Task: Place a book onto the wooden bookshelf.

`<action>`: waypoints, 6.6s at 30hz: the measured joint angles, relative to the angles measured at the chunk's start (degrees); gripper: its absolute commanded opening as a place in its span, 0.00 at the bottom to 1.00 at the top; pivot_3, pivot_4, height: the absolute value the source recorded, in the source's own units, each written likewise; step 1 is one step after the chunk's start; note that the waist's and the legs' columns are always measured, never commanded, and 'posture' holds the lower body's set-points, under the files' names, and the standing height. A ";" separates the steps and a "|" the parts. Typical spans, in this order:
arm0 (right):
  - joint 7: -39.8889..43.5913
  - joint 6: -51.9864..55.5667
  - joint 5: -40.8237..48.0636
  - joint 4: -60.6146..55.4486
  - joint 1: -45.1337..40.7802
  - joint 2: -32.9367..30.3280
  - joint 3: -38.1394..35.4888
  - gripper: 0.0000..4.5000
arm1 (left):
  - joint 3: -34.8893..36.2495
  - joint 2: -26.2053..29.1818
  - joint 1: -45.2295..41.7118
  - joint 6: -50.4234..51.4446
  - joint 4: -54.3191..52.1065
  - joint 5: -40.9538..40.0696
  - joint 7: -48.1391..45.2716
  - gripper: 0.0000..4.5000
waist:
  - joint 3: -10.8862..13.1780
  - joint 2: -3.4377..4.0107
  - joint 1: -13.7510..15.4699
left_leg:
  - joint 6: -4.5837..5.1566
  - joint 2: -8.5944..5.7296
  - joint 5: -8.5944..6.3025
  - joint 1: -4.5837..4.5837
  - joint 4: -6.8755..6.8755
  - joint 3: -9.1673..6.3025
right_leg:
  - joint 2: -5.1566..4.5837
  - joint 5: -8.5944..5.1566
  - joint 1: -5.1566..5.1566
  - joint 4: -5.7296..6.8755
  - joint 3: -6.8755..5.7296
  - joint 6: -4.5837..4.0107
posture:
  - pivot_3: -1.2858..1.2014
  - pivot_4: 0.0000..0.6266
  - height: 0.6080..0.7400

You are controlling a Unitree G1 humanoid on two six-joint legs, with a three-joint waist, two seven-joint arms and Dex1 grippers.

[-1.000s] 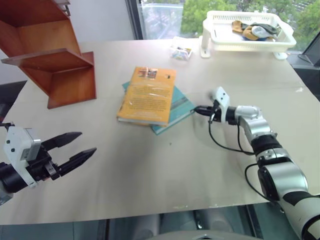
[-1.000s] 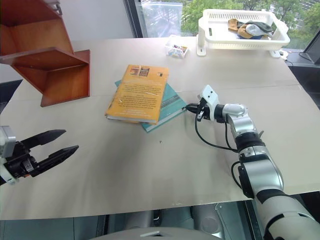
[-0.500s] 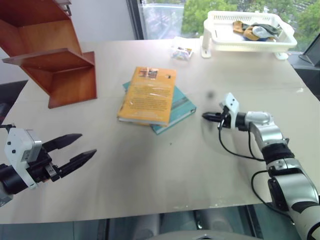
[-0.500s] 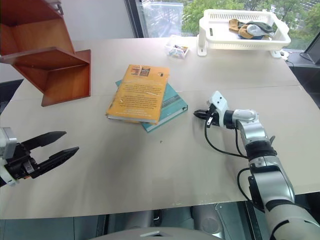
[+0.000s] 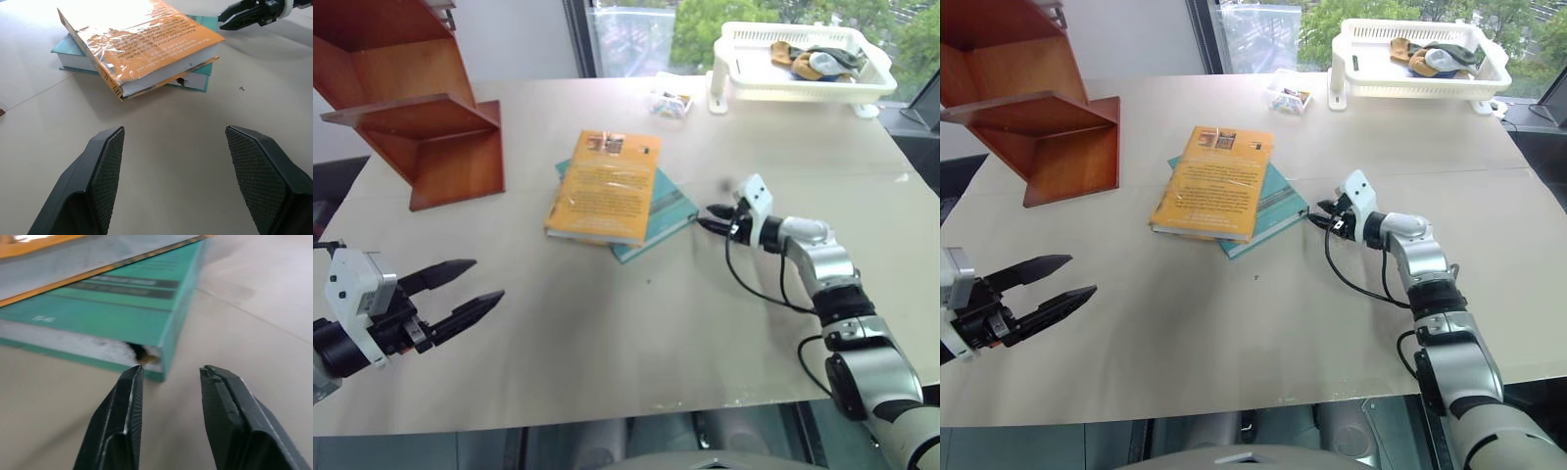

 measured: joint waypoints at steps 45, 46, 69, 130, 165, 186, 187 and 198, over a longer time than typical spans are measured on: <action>2.93 25.85 16.80 -40.05 26.69 -14.68 -4.60 0.01 | -1.87 1.10 -1.80 -1.24 2.67 0.80 -1.45 0.77 | -0.03 -0.05 1.89 | 0.01 -0.02 0.00 -0.16 0.03 -0.14 | -0.03 -0.01 -0.01 -0.10 -0.13 -0.01 | 0.52 0.24 1.00; 4.41 26.89 18.40 -41.50 28.30 -16.63 -5.44 0.01 | -1.98 1.14 -2.19 -1.25 2.87 0.81 -1.49 0.77 | -0.03 -0.05 1.93 | 0.01 -0.02 0.00 -0.16 0.03 -0.13 | -0.02 -0.01 -0.02 -0.10 -0.12 -0.01 | 0.52 0.24 1.00; -0.22 14.46 8.21 -16.50 4.95 -13.75 -0.02 0.55 | -7.31 4.10 -9.41 -2.20 7.21 1.84 -3.39 0.77 | -0.02 -0.24 1.29 | -0.01 -0.03 0.02 -0.48 0.15 -0.20 | 0.04 0.00 -0.30 -0.05 -0.13 0.00 | 0.52 0.24 1.00; 23.95 24.62 37.03 -52.48 37.65 -37.97 -30.60 0.55 | -27.14 -17.87 -44.59 39.23 45.69 -22.30 12.59 0.77 | -0.02 -0.11 2.72 | -0.07 -0.14 0.09 -0.72 1.17 -1.00 | 0.15 0.03 0.12 0.42 -0.89 0.02 | 0.52 0.24 1.00; 27.48 35.80 57.20 -18.22 7.02 -35.13 -32.02 0.57 | -43.59 11.07 -74.93 12.12 19.75 12.26 10.65 0.08 | 0.19 -0.06 2.59 | -0.12 -0.19 0.12 -0.83 0.85 -0.55 | 0.24 0.02 0.03 -0.09 -0.77 0.01 | 0.52 0.24 1.00; 33.97 31.22 50.75 -11.17 4.56 -31.43 -28.54 0.57 | -57.50 23.68 -89.30 -42.76 50.13 57.87 6.16 0.08 | 0.74 0.42 2.42 | -0.01 -0.14 0.07 -0.95 0.95 -0.46 | 0.29 0.02 -0.12 0.07 -0.71 0.01 | 0.52 0.24 1.00; 33.99 31.18 50.73 -11.17 4.56 -31.22 -28.58 0.57 | -57.50 23.86 -89.55 -43.41 51.98 58.52 6.15 0.08 | 0.74 0.42 2.42 | -0.01 -0.14 0.06 -0.94 0.95 -0.46 | 0.29 0.02 -0.12 0.08 -0.71 0.01 | 0.52 0.24 1.00; 34.39 29.14 49.35 -8.91 2.57 -30.86 -28.94 0.57 | -59.20 22.51 -96.88 -49.58 75.97 64.51 7.23 0.08 | 0.74 0.42 2.42 | 0.02 -0.15 0.06 -0.95 1.01 -0.49 | 0.28 0.02 -0.13 0.16 -0.76 0.02 | 0.52 0.24 1.00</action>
